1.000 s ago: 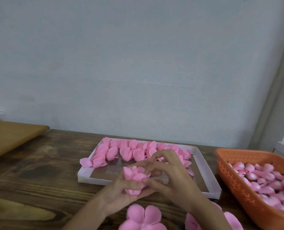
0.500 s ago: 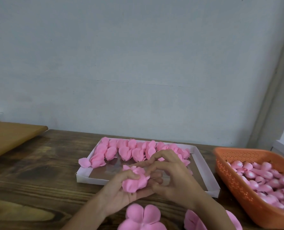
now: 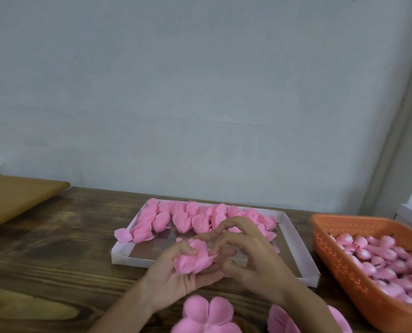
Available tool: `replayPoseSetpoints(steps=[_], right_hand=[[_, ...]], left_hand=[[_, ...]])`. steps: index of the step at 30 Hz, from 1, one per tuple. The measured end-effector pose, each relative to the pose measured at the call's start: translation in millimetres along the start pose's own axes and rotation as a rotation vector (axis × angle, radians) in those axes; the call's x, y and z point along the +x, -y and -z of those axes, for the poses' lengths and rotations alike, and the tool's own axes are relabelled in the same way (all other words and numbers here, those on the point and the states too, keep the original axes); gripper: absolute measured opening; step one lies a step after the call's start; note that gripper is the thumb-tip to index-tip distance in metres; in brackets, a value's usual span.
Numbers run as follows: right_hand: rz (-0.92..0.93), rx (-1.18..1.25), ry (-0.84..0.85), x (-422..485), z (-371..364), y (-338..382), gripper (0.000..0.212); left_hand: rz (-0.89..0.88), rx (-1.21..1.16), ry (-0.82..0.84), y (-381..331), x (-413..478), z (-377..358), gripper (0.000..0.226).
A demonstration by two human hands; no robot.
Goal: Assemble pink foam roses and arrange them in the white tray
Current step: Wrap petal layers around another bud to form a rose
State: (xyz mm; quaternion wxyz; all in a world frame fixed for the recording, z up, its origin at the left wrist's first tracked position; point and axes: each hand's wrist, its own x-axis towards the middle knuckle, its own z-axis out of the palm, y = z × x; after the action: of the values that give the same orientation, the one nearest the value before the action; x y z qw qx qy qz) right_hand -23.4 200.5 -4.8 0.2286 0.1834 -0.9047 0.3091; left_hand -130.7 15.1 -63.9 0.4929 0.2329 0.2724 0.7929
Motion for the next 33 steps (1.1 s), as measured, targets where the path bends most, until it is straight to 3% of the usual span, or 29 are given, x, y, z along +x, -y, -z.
replayPoseSetpoints(steps=[4, 10, 18, 20, 25, 33], right_hand=[[0.028, -0.029, -0.103, 2.5, -3.6, 1.8, 0.016], [0.077, -0.117, -0.127, 3.2, -9.0, 2.4, 0.013], [0.102, -0.167, -0.298, 5.6, -22.1, 16.8, 0.007], [0.076, -0.171, -0.28, 5.4, -24.9, 19.1, 0.006], [0.025, -0.148, -0.191, 4.5, -22.7, 19.2, 0.018], [0.019, -0.108, -0.058, 3.9, -11.5, 19.6, 0.028]], left_hand=[[0.013, 0.012, -0.002, 0.4, -1.1, -1.0, 0.05], [-0.028, 0.041, -0.06, 1.6, -0.6, -3.0, 0.062], [-0.061, 0.073, -0.134, 3.7, -2.5, -3.7, 0.07], [-0.073, 0.108, -0.171, 3.6, -3.8, -4.3, 0.071], [-0.091, 0.176, -0.043, 3.1, -8.3, -10.8, 0.052], [-0.068, 0.217, -0.12, 2.5, -7.1, -7.4, 0.06]])
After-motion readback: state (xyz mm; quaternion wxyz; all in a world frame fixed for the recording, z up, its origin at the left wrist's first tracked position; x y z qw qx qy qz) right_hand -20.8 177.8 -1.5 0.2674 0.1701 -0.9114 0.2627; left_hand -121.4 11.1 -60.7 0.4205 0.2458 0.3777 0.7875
